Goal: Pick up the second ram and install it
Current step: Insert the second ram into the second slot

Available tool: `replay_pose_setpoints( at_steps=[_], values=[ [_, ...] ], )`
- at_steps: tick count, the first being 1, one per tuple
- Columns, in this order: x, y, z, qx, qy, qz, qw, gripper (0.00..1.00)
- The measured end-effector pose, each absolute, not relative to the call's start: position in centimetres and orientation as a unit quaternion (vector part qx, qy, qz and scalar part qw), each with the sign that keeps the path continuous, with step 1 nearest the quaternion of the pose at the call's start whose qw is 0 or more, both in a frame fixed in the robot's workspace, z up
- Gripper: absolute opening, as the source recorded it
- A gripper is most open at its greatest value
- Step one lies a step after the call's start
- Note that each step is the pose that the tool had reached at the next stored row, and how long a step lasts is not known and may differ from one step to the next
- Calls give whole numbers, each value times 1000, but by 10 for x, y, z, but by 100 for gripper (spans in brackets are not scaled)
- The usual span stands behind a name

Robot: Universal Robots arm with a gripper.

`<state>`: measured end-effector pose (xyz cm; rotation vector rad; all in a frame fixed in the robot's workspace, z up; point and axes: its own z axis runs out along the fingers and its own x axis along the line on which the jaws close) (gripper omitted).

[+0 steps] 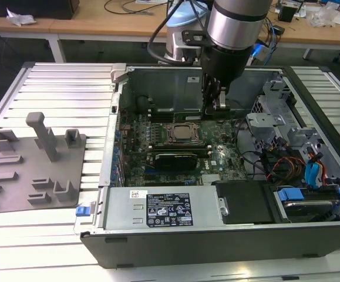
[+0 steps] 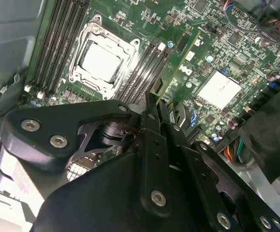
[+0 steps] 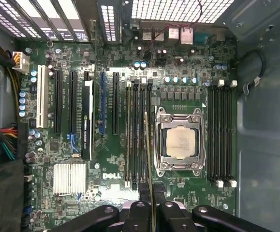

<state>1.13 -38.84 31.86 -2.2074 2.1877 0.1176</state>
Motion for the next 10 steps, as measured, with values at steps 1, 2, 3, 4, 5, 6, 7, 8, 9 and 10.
replay_pose_setpoints(
  at_steps=[1, 2, 3, 4, 5, 6, 7, 8, 9, 10],
  values=[
    [11, -388, 317, -710, 703, 38, 16, 14],
    [11, -388, 316, -710, 703, 38, 16, 14],
    [11, -388, 313, -710, 703, 38, 16, 14],
    [11, -388, 310, -710, 703, 38, 16, 14],
    [11, -388, 306, -710, 703, 38, 16, 14],
    [11, -388, 303, -710, 703, 38, 16, 14],
    [11, -388, 301, -710, 703, 38, 16, 14],
    [9, -388, 300, -710, 704, 38, 16, 14],
    [7, -388, 299, -709, 704, 38, 16, 14],
    [6, -388, 299, -709, 704, 38, 16, 14]
  ],
)
